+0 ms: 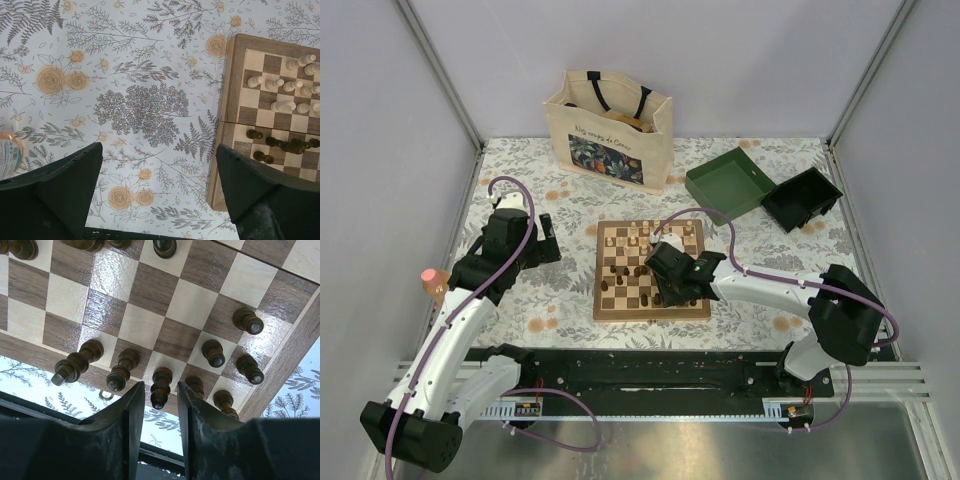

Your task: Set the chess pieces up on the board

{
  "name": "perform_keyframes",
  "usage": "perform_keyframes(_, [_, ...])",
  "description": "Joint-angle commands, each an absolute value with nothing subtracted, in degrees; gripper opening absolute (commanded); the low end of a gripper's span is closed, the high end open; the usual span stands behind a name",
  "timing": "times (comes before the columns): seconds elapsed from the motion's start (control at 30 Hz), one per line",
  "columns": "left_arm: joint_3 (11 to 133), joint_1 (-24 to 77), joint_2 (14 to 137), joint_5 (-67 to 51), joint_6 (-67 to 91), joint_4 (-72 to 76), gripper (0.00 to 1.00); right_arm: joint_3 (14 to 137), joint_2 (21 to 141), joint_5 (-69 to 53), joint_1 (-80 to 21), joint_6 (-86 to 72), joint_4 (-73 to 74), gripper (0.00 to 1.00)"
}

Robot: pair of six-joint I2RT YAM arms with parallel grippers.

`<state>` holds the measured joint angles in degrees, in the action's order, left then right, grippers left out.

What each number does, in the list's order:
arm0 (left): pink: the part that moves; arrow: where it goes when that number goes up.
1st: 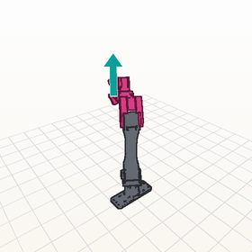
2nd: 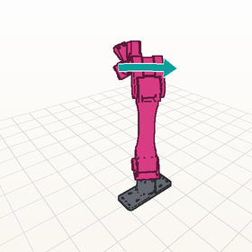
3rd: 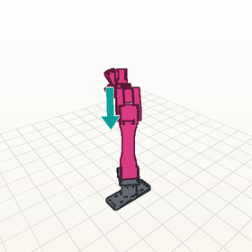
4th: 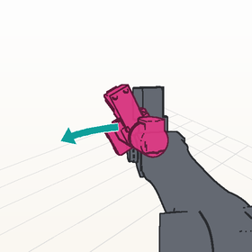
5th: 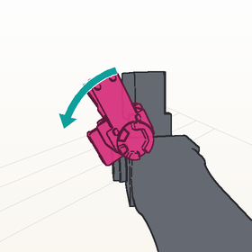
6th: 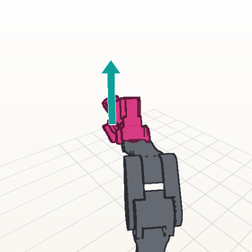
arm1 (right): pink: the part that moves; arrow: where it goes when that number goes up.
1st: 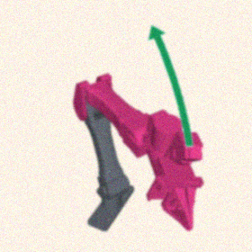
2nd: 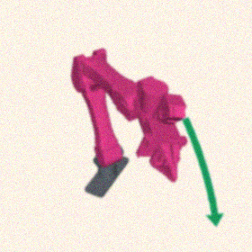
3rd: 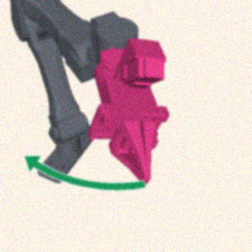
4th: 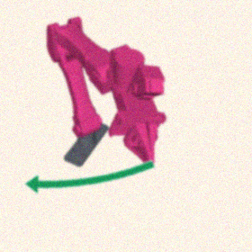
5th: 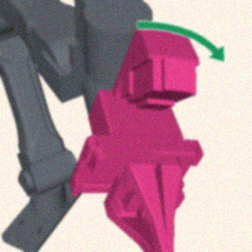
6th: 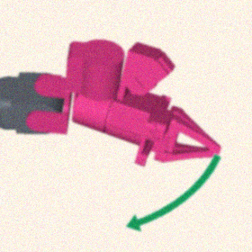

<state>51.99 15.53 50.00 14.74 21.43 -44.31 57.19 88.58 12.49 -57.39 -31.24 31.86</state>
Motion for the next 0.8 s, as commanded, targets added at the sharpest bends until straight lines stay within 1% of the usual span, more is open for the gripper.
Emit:
perform_keyframes(0.0, [52.2,15.3,50.1,14.1,21.5,-43.2,0.99,57.8,87.2,13.1,-58.1,-31.3,30.8,0.43])
perform_keyframes(0.43, [52.2,15.3,49.9,14.0,21.5,-43.2,0.99,59.8,82.3,19.6,-57.9,-29.8,32.6,0.47])
perform_keyframes(0.63, [52.2,15.2,49.7,14.0,21.5,-43.2,0.99,60.5,82.5,22.1,-56.3,-29.7,32.5,0.48])
perform_keyframes(0.77, [52.2,15.3,49.7,13.9,21.5,-43.2,0.99,60.7,83.7,21.7,-53.7,-29.4,32.5,0.48])
